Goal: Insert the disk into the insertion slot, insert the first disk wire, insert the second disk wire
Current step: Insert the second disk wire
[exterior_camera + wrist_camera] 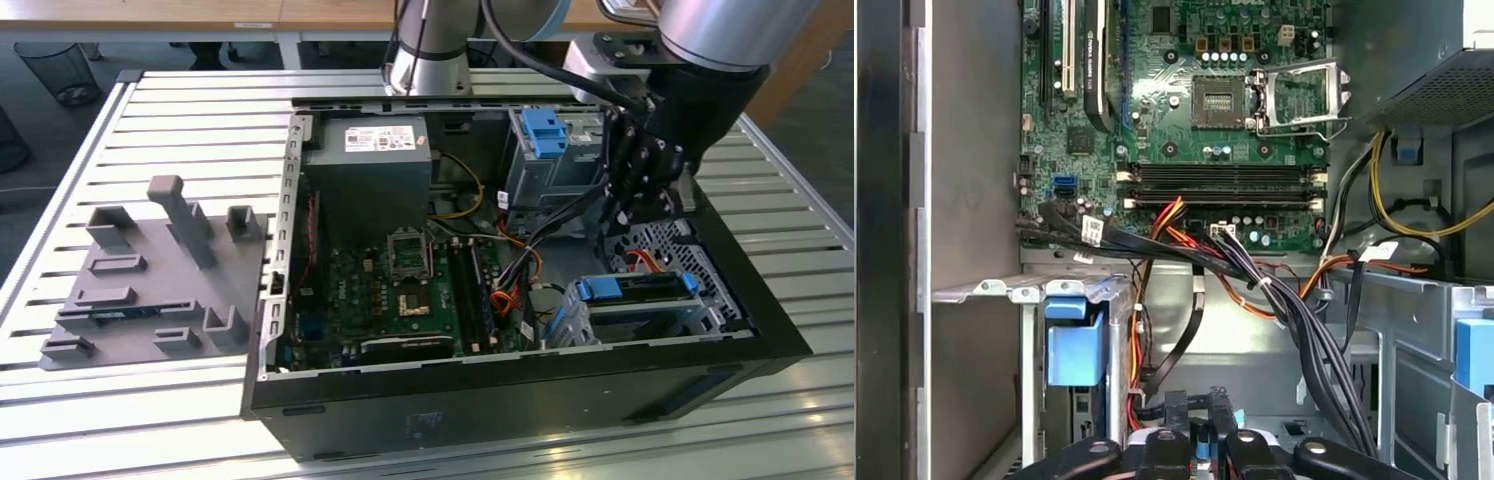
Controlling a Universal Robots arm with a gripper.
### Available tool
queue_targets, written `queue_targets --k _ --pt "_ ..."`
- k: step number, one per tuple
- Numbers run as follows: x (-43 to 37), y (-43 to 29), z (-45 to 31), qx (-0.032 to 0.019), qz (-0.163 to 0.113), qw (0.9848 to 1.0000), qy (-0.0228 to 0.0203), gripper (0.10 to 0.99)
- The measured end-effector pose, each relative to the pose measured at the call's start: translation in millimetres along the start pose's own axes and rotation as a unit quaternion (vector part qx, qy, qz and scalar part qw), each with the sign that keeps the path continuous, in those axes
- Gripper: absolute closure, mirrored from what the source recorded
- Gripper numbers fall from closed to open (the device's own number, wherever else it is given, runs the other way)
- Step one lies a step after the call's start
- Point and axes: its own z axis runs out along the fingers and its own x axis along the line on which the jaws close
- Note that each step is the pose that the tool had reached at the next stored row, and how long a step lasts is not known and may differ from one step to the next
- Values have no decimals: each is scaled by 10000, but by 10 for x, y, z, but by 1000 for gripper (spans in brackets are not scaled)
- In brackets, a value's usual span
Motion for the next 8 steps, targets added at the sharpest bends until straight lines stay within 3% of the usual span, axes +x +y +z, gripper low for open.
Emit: queue_targets --k 2,5,6,8 --pt "-11 -7 10 0 0 10000 1 902" --pt "-17 -13 20 0 1 10000 1 902" --pt "-18 -14 20 0 1 10000 13 902" --pt "-18 -16 19 1 -1 10000 93 902"
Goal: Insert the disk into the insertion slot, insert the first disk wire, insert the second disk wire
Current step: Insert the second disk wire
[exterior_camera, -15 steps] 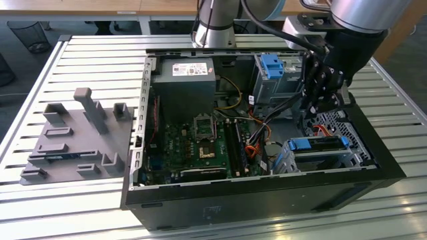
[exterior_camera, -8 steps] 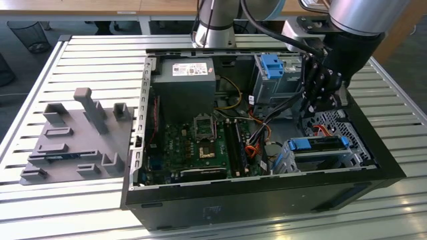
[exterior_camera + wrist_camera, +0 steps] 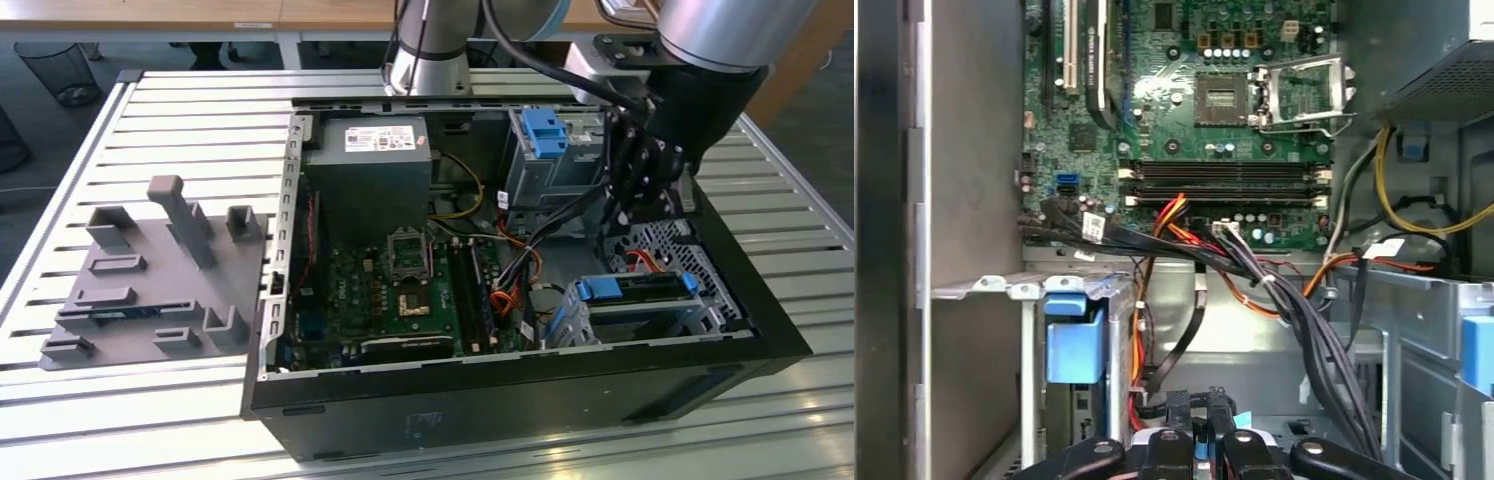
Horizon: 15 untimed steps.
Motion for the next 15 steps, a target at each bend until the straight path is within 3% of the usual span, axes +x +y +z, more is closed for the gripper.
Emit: queue_targets --k 3,5,7,11,12,15 --pt "-1 -1 1 2 -2 9999 169 902" --pt "-2 -1 2 3 -3 9997 245 902" --pt "-2 -1 4 4 -3 9996 279 902" --pt "-2 -1 6 4 -3 9995 306 890" --pt "-3 -1 8 4 -3 9995 311 827" --pt "-3 -2 16 5 -4 9994 339 827"
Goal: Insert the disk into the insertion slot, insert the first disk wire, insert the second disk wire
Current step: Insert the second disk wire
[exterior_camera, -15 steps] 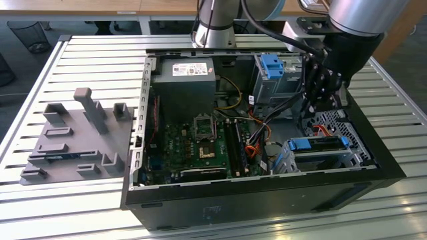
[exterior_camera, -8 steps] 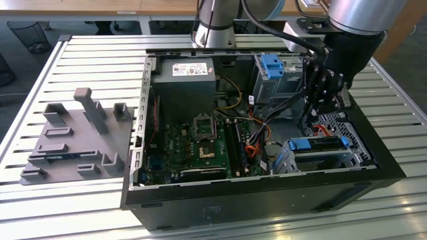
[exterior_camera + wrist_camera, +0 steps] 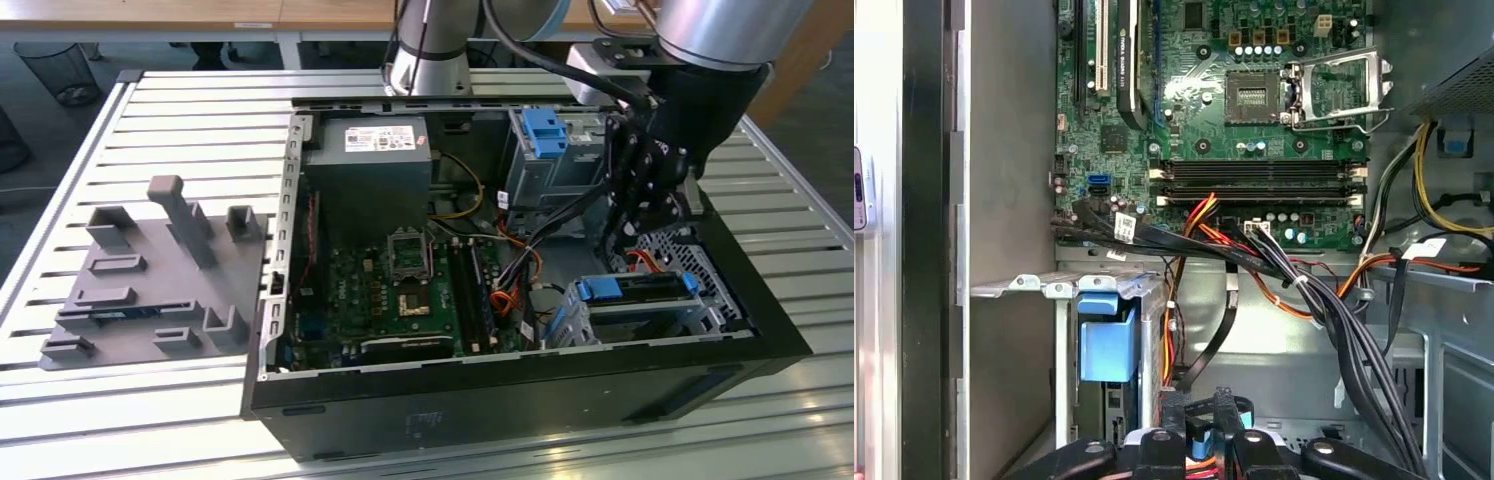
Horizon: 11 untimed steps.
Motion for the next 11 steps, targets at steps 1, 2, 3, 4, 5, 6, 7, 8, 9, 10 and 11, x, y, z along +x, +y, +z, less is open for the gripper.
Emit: queue_targets --k 1,2,3,4,5,6,7,8,9,10,11 --pt "0 0 3 0 0 10000 16 827" --pt "-1 -1 7 1 -1 10000 36 827" --pt "-1 -1 11 1 -1 10000 57 827" --pt "-2 -1 13 1 -1 10000 83 827" --pt "-3 -1 16 2 -2 9999 110 827" --pt "-10 -3 54 6 -4 9991 415 827" --pt "-10 -5 54 6 -4 9991 416 827" --pt "-11 -6 54 6 -4 9991 416 843" --pt "-11 -7 55 6 -4 9991 414 843" --pt "-12 -7 56 6 -4 9992 395 843" --pt "-13 -8 58 6 -4 9993 363 890"
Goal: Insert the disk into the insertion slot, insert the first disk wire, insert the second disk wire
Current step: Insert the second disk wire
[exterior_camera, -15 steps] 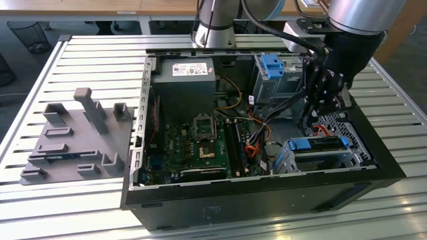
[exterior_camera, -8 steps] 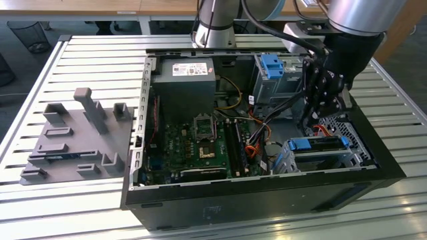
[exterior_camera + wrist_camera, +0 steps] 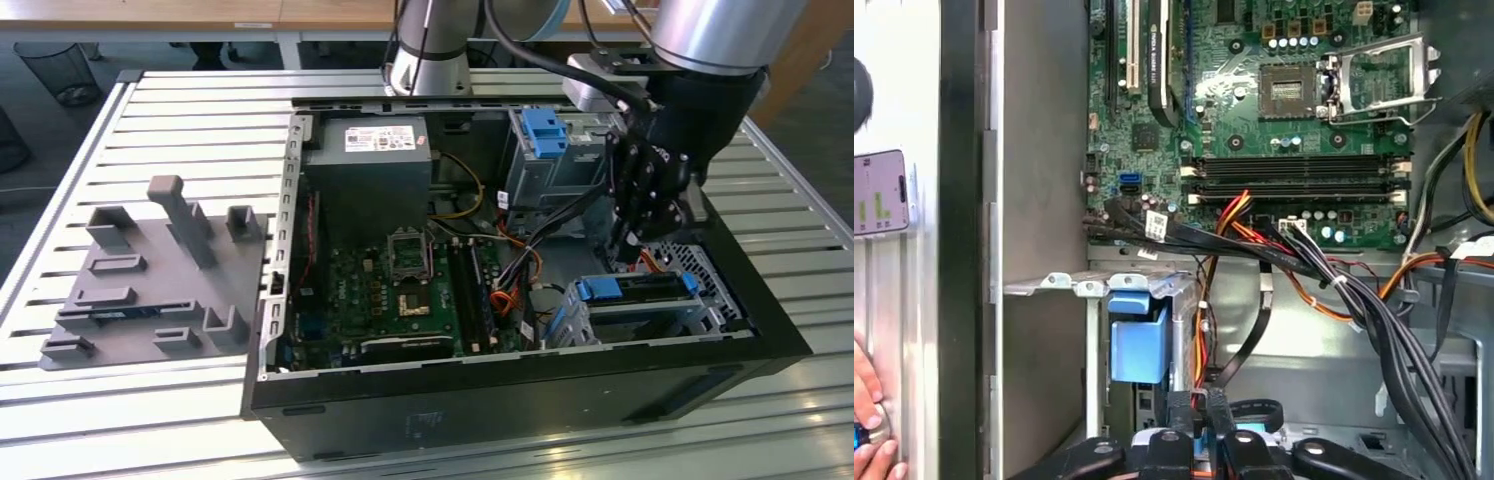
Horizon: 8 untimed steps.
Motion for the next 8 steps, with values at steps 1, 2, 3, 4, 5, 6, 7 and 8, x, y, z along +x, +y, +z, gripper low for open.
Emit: queue_targets --k 1,2,3,4,5,6,7,8 --pt "0 0 -1 0 0 10000 -13 890" --pt "0 0 0 0 0 10000 -14 890" --pt "0 0 0 0 0 10000 -15 890" --pt "0 0 0 0 0 10000 -15 890" --pt "0 0 0 0 0 10000 -16 902" --pt "0 0 0 -1 0 10000 -16 902" --pt "0 0 0 0 0 10000 -17 945" --pt "0 0 0 0 0 10000 -18 945"
